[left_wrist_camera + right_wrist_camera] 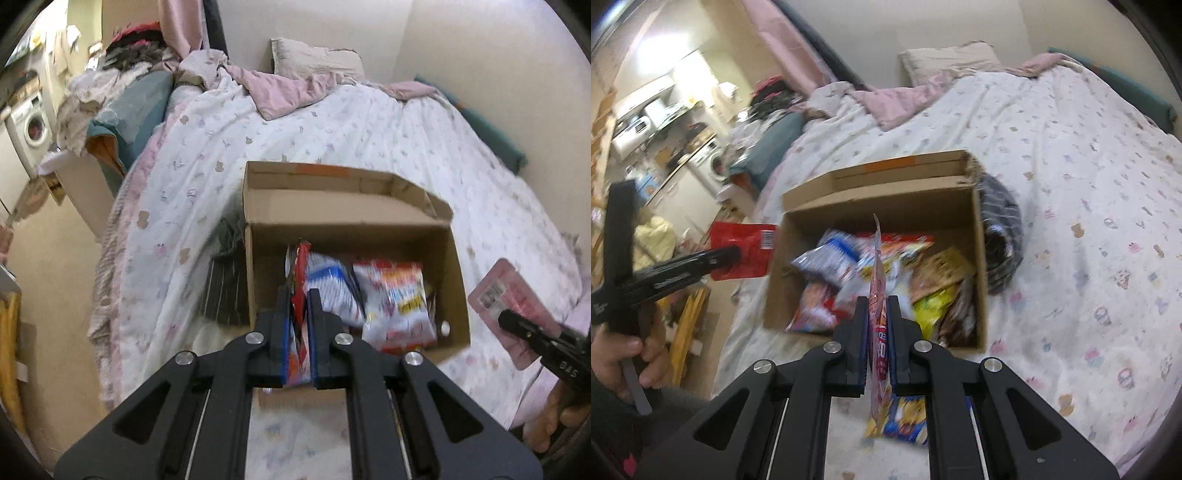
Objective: Organize snacks
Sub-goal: 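Carry both snacks over the box and open both tools to release them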
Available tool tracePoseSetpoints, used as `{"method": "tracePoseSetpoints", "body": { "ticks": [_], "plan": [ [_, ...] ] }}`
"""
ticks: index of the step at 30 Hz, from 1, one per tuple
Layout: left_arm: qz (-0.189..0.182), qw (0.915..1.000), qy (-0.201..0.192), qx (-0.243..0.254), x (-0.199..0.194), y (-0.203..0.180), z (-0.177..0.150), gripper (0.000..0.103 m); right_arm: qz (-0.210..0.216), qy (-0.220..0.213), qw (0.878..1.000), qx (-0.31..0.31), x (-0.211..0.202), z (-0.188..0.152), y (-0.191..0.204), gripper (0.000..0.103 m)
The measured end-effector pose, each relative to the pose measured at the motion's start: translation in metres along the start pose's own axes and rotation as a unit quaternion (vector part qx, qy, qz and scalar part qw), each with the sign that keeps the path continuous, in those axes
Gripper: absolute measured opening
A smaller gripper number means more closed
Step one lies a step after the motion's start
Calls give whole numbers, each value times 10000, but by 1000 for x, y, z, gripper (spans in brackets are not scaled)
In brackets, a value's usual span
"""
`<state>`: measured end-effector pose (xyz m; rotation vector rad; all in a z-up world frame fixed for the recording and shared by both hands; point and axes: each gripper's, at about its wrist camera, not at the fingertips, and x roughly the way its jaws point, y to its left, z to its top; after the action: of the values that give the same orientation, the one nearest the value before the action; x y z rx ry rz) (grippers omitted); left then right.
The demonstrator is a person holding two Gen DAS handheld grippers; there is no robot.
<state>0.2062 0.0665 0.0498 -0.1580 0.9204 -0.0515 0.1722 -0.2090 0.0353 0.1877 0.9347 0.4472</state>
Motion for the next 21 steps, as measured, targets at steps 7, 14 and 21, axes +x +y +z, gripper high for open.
{"method": "tracePoseSetpoints", "body": {
  "ticks": [7, 14, 21],
  "plan": [
    [205, 9998, 34, 30, 45, -4, 14, 6, -258, 197, 9987, 403, 47, 28, -36, 9],
    [217, 9991, -144, 327, 57, -16, 10, 6, -752, 481, 9948, 501, 85, 35, -52, 9],
    [138, 9996, 33, 234, 64, -6, 8, 6, -865, 414, 9947, 368, 97, 39, -44, 9]
  ]
}}
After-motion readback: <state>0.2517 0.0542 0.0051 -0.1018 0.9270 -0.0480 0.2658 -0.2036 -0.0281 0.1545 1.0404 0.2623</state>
